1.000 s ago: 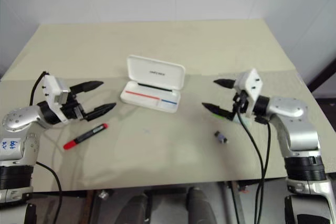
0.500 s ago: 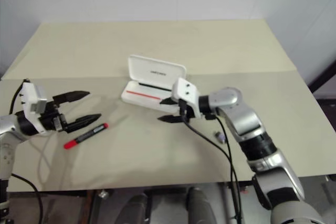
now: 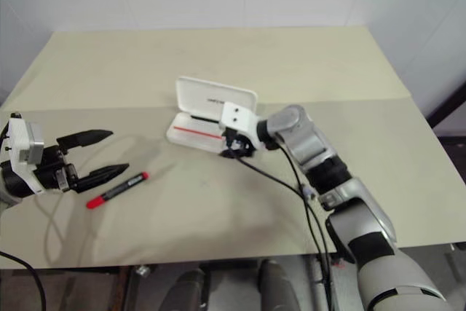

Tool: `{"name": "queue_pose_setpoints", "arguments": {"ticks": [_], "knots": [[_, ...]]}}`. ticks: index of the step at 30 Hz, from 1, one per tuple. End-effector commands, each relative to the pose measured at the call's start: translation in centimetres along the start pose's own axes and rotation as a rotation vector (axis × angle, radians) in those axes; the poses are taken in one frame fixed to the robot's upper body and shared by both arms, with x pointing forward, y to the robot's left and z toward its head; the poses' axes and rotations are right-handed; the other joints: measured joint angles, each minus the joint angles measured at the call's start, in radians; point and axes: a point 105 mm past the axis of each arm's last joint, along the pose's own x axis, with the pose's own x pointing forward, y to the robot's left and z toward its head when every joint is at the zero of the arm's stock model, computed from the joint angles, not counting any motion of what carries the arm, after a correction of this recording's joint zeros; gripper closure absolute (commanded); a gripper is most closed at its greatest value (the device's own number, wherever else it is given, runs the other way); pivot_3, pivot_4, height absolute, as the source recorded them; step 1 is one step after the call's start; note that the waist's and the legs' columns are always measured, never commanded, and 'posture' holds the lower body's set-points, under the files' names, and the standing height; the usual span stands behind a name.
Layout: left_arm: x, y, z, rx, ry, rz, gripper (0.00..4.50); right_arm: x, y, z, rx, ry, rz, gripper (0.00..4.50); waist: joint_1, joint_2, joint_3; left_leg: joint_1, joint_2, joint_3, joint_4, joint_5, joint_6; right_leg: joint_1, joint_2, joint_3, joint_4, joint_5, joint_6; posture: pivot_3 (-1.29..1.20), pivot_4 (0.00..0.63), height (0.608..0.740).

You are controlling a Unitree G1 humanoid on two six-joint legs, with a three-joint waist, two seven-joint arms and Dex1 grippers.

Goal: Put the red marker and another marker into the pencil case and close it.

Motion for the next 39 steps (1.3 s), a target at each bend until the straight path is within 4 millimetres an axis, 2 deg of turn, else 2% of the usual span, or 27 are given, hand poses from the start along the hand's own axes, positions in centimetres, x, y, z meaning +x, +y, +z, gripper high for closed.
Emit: {"name": "queue_pose_setpoints", "arguments": {"ticks": [1, 13, 20, 23, 29, 34, 39], "knots": [[-0.4, -0.1, 1.1, 0.04, -0.034, 0.019, 0.0, -0.3, -0.2, 0.7, -0.047, 0.006, 0.005, 1.6, 0.0, 0.0, 0.0, 0.0, 0.0, 0.0, 0.0, 0.0, 0.0, 0.0, 0.0, 0.0, 0.0, 0.0, 0.0, 0.0, 0.15, 0.74], [0.0, 0.1, 1.4, 0.048, -0.048, 0.027, 0.0, 0.5, 1.2, -0.8, -0.027, 0.061, 0.063, 1.6, -0.017, 0.0, 0.0, 0.0, 0.0, 0.0, 0.0, 0.0, 0.0, 0.0, 0.0, 0.0, 0.0, 0.0, 0.0, 0.0, 0.15, 0.74], [0.0, 0.1, 1.5, 0.053, -0.057, 0.037, 0.0, 1.3, 1.0, -1.8, -0.036, 0.114, 0.072, 1.6, -0.023, 0.0, 0.0, 0.0, 0.0, 0.0, 0.0, 0.0, 0.0, 0.0, 0.001, 0.0, 0.0, 0.0, 0.0, 0.0, 0.15, 0.74], [0.1, 0.1, 1.5, 0.054, -0.06, 0.04, 0.0, 1.7, 0.8, -1.9, -0.059, 0.135, 0.072, 2.18, -0.024, -0.001, 0.0, 0.0, 0.0, 0.0, 0.0, 0.0, 0.0, 0.0, 0.001, 0.0, 0.0, 0.0, 0.0, 0.0, 0.15, 0.74], [0.0, 0.0, 1.4, 0.053, -0.06, 0.045, 0.0, 2.2, 0.5, -1.0, -0.101, 0.129, 0.087, 4.25, -0.025, -0.001, 0.0, 0.002, 0.001, 0.0, 0.001, 0.0, 0.0, 0.001, 0.001, 0.001, 0.001, 0.0, -0.001, 0.0, 0.15, 0.74], [0.0, -0.1, 1.5, 0.053, -0.059, 0.041, 0.0, 2.1, 0.6, -0.3, -0.141, 0.088, 0.098, 4.25, -0.027, -0.001, -0.001, 0.002, 0.001, 0.0, 0.0, 0.0, -0.001, 0.001, 0.001, 0.001, 0.001, 0.0, 0.0, 0.0, 0.15, 0.74], [0.1, -0.4, 1.4, 0.051, -0.053, 0.025, 0.0, 0.3, 2.3, -0.4, -0.199, 0.052, 0.179, 4.25, -0.023, -0.001, 0.0, 0.001, 0.002, 0.0, 0.0, -0.002, -0.002, 0.0, 0.002, 0.001, 0.001, 0.0, 0.0, 0.0, 0.15, 0.74]]}}
